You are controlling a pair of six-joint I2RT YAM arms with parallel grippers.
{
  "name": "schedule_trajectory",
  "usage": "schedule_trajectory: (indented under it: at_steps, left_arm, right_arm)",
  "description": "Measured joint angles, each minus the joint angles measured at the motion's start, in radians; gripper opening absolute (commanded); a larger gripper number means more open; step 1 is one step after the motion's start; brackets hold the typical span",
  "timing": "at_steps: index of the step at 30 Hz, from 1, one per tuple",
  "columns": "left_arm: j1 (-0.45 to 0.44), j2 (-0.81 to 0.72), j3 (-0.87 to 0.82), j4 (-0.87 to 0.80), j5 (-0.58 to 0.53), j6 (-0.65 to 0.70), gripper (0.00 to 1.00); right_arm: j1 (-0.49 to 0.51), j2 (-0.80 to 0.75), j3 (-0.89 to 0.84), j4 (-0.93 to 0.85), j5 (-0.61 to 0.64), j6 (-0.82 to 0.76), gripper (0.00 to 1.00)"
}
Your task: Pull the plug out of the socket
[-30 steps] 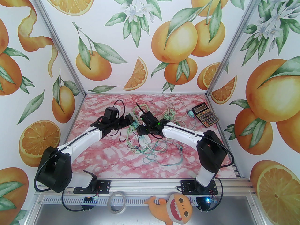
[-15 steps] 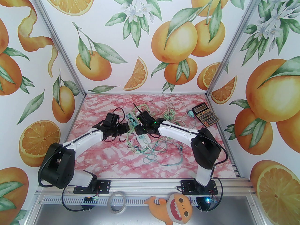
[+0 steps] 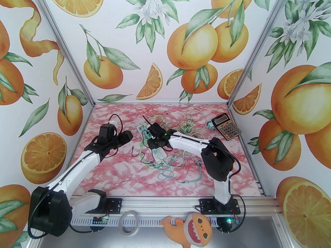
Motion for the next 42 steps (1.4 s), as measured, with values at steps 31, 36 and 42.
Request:
schedule_trajectory:
  at_steps: [31, 36, 42]
  left_arm:
    - [-0.167, 0.517, 0.058, 0.245, 0.17, -0.054, 0.55]
    - [-0.169, 0.541, 0.092, 0.207, 0.156, -0.057, 0.52]
    - [-0.171, 0.541, 0.095, 0.196, 0.148, -0.054, 0.52]
  right_arm:
    - [0.004, 0.012, 0.015, -0.012, -0.008, -0.019, 0.34]
    - [0.004, 0.012, 0.015, -0.013, -0.007, -0.023, 0.31]
    - [-0.016, 0.012, 0.017, -0.016, -0.042, -0.024, 0.29]
